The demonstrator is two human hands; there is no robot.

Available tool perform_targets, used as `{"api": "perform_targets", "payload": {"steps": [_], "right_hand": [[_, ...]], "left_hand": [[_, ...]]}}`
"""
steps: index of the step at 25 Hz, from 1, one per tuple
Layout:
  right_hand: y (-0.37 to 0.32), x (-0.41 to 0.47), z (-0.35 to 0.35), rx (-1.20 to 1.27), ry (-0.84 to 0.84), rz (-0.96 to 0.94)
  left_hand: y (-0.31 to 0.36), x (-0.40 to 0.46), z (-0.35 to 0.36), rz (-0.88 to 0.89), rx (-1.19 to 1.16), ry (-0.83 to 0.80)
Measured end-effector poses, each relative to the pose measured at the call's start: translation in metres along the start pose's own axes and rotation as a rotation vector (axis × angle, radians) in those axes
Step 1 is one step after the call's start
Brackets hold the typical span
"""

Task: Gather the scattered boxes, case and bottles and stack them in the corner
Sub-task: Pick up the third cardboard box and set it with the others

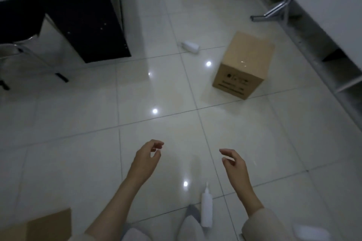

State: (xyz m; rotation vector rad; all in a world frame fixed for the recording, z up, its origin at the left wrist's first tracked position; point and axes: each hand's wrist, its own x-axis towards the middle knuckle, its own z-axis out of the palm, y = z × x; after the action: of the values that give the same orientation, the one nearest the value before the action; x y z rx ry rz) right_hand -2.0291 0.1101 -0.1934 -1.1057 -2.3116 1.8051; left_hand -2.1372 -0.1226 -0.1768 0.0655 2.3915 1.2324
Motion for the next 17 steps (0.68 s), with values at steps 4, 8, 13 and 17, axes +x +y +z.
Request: {"api": "perform_targets", "payload": {"steps": [4,8,13,17], "right_hand": [[-0.038,0.013,-0.072,0.007,0.058,-0.037],[-0.08,0.044,-0.112,0.03,0.096,-0.069],[-0.12,0.113,-0.134,0.025,0.117,-0.058],[-0.15,0.185,-0.141,0.052,0.146,0.004]], "left_hand": [[0.088,0.015,0.022,0.108,0.01,-0.053],[0.162,0.051,0.03,0.191,-0.01,-0.085],[0.224,0.131,0.037,0.287,0.014,-0.125],[0.265,0.217,0.042,0.309,0.048,-0.202]]}}
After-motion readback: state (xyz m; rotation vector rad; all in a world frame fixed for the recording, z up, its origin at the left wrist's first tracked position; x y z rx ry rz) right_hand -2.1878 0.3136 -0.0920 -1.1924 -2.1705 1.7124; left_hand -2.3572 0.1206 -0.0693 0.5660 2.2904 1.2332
